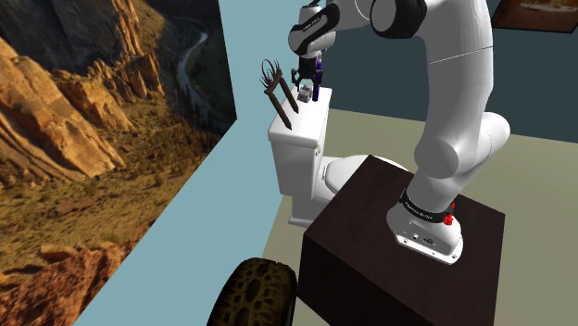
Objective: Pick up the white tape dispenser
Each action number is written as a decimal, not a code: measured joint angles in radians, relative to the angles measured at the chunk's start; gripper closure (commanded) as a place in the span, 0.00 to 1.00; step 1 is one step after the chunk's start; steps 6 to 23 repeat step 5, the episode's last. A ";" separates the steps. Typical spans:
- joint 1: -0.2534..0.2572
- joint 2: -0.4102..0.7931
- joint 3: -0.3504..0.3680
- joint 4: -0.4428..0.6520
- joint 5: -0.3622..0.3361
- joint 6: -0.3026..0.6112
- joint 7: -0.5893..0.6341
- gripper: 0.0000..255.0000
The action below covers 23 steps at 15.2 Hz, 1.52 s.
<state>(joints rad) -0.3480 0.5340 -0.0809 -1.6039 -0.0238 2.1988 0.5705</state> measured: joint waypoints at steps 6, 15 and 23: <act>0.000 -0.028 -0.001 0.022 -0.001 -0.050 -0.002 1.00; 0.000 -0.028 -0.001 0.022 -0.001 -0.050 -0.002 1.00; 0.000 -0.028 -0.001 0.022 -0.001 -0.050 -0.002 1.00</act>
